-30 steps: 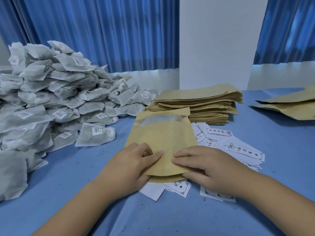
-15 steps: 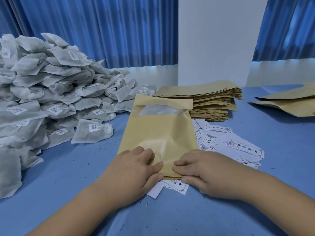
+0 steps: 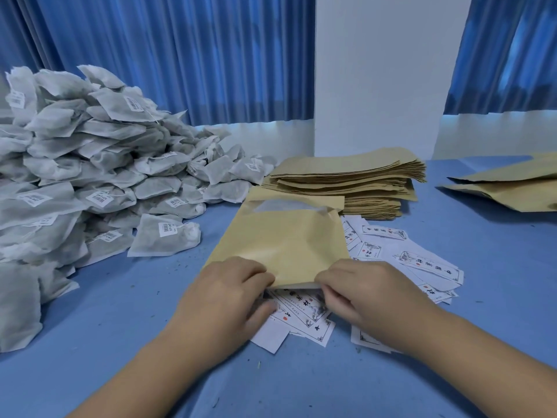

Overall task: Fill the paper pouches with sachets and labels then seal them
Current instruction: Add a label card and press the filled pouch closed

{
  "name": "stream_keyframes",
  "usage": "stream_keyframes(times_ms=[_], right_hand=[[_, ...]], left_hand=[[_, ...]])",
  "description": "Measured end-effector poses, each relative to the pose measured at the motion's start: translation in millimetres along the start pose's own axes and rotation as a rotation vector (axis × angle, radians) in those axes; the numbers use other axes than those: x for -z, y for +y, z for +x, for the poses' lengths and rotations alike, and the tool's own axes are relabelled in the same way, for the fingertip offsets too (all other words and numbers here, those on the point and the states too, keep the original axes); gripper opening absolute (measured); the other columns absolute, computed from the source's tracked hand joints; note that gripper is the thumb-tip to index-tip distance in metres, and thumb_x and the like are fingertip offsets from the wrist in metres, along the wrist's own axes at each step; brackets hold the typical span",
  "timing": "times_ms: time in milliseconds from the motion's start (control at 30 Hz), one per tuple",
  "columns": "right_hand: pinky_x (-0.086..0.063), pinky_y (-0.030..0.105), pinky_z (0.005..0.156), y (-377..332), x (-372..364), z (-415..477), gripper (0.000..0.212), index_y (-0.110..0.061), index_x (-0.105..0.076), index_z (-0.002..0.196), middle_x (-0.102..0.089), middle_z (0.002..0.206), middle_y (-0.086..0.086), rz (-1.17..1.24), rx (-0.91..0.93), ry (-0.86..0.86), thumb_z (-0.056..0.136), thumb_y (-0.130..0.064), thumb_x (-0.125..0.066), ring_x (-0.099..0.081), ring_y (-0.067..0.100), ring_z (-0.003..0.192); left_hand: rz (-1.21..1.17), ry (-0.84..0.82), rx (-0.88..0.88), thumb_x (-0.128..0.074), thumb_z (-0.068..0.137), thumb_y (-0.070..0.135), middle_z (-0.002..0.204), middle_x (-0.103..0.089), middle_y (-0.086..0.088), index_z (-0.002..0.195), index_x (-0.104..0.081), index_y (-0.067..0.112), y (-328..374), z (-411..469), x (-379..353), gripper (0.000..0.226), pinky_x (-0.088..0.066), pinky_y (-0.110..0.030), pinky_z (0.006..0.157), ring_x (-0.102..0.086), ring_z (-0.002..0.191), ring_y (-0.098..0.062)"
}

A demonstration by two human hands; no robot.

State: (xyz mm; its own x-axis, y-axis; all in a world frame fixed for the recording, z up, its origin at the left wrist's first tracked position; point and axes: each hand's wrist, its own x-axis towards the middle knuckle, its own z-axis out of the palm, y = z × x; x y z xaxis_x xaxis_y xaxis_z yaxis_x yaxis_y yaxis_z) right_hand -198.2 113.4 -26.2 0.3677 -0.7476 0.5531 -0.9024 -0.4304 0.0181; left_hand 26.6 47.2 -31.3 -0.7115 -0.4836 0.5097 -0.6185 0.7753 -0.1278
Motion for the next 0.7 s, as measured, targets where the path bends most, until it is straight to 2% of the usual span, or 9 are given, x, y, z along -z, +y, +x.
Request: stream_keyframes(times_ms=[67, 167, 300, 433, 567, 700], right_hand=[[-0.046, 0.029, 0.045, 0, 2, 1, 0.03, -0.01, -0.067, 0.074, -0.055, 0.063, 0.001, 0.014, 0.009, 0.103, 0.089, -0.019, -0.043, -0.051, 0.022, 0.052], [-0.047, 0.032, 0.047, 1, 2, 0, 0.029, -0.008, -0.069, 0.077, -0.058, 0.066, 0.004, 0.005, 0.031, 0.175, 0.091, -0.017, -0.045, -0.054, 0.024, 0.054], [-0.049, 0.031, 0.048, -1, 0, 0, 0.027, -0.007, -0.069, 0.078, -0.061, 0.068, 0.005, -0.017, 0.069, 0.2, 0.091, -0.014, -0.047, -0.056, 0.023, 0.055], [-0.049, 0.032, 0.048, 0, 0, 0, 0.026, -0.007, -0.07, 0.078, -0.062, 0.069, 0.004, -0.028, 0.084, 0.191, 0.091, -0.014, -0.048, -0.058, 0.022, 0.056], [-0.05, 0.032, 0.05, -1, 0, 0, 0.024, -0.01, -0.07, 0.082, -0.063, 0.074, 0.003, -0.011, 0.123, 0.12, 0.091, -0.017, -0.049, -0.059, 0.021, 0.061], [-0.051, 0.032, 0.05, 5, 8, 0, 0.003, -0.01, -0.072, 0.083, -0.064, 0.078, 0.004, -0.028, 0.1, 0.13, 0.082, -0.012, -0.07, -0.061, 0.024, 0.067]], left_hand=[[0.033, 0.058, 0.017, -0.084, 0.067, 0.015, 0.084, -0.064, -0.004, 0.086, -0.071, 0.011, -3, 6, -3, 0.024, -0.051, -0.036, 0.058, -0.061, 0.071, -0.028], [0.128, 0.164, -0.009, -0.076, 0.068, 0.004, 0.076, -0.059, -0.005, 0.077, -0.065, 0.01, -6, 14, -4, 0.015, -0.043, -0.036, 0.054, -0.055, 0.065, -0.028], [0.243, 0.195, -0.103, -0.072, 0.048, -0.009, 0.057, -0.048, -0.004, 0.058, -0.056, 0.011, -4, 24, -9, 0.028, -0.029, -0.03, 0.048, -0.045, 0.05, -0.025], [0.233, 0.149, -0.071, -0.081, 0.038, -0.005, 0.052, -0.045, -0.003, 0.054, -0.055, 0.012, -2, 25, -16, 0.035, -0.029, -0.027, 0.043, -0.045, 0.045, -0.025], [0.156, 0.118, -0.015, -0.079, 0.038, -0.003, 0.051, -0.048, -0.003, 0.055, -0.058, 0.01, -4, 21, -18, 0.03, -0.033, -0.026, 0.041, -0.047, 0.044, -0.026], [0.066, 0.113, 0.066, -0.086, 0.051, 0.008, 0.055, -0.055, -0.001, 0.06, -0.065, 0.012, -12, 15, -15, 0.023, -0.038, -0.027, 0.04, -0.054, 0.047, -0.026]])
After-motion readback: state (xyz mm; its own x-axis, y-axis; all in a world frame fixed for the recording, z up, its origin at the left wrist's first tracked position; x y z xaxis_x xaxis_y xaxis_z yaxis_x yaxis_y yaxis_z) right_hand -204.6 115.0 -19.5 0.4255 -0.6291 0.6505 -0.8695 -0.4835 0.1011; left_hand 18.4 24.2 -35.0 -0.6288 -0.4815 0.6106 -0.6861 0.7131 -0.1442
